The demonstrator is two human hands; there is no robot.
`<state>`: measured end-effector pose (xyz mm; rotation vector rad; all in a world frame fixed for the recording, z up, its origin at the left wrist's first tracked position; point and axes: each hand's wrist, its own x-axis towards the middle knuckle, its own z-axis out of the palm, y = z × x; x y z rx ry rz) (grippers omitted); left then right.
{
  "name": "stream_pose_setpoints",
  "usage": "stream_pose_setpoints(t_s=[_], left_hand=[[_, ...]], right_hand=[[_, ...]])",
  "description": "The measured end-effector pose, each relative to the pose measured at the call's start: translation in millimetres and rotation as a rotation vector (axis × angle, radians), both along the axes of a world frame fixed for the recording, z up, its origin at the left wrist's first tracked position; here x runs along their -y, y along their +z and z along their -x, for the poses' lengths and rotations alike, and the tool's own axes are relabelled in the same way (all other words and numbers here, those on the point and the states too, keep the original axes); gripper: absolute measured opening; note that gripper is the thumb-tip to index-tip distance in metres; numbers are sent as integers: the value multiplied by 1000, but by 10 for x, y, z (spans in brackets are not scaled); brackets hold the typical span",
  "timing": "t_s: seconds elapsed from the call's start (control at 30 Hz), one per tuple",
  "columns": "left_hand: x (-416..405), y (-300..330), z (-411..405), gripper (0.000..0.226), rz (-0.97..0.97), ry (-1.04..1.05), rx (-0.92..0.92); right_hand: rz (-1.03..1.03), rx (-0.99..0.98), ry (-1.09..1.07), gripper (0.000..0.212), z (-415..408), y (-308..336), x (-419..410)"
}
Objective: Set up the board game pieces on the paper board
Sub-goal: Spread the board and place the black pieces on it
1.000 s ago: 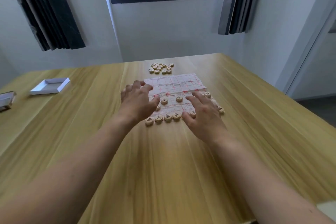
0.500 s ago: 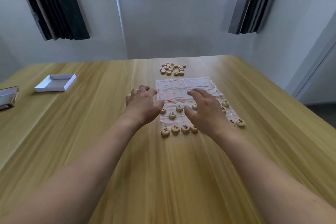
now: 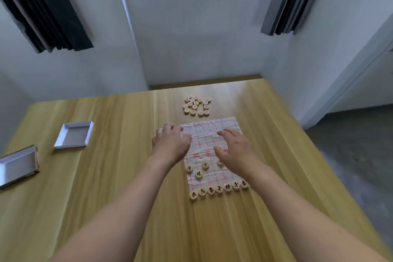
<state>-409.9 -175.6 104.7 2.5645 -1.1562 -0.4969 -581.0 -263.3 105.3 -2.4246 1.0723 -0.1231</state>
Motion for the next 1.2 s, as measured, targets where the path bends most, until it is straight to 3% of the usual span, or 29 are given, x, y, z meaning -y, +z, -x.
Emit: stream_pose_setpoints(t_s=[0.23, 0.73, 1.2], left_hand=[[-13, 428, 490, 49, 16, 82, -125], [820, 301, 2375, 53, -140, 120, -112], [2004, 191, 3281, 49, -208, 155, -109]], right_hand=[[-82, -26, -36, 55, 373, 572, 1], [-160, -142, 85, 52, 2192, 358, 1016], [-185, -213, 153, 53, 2913, 240, 2362]])
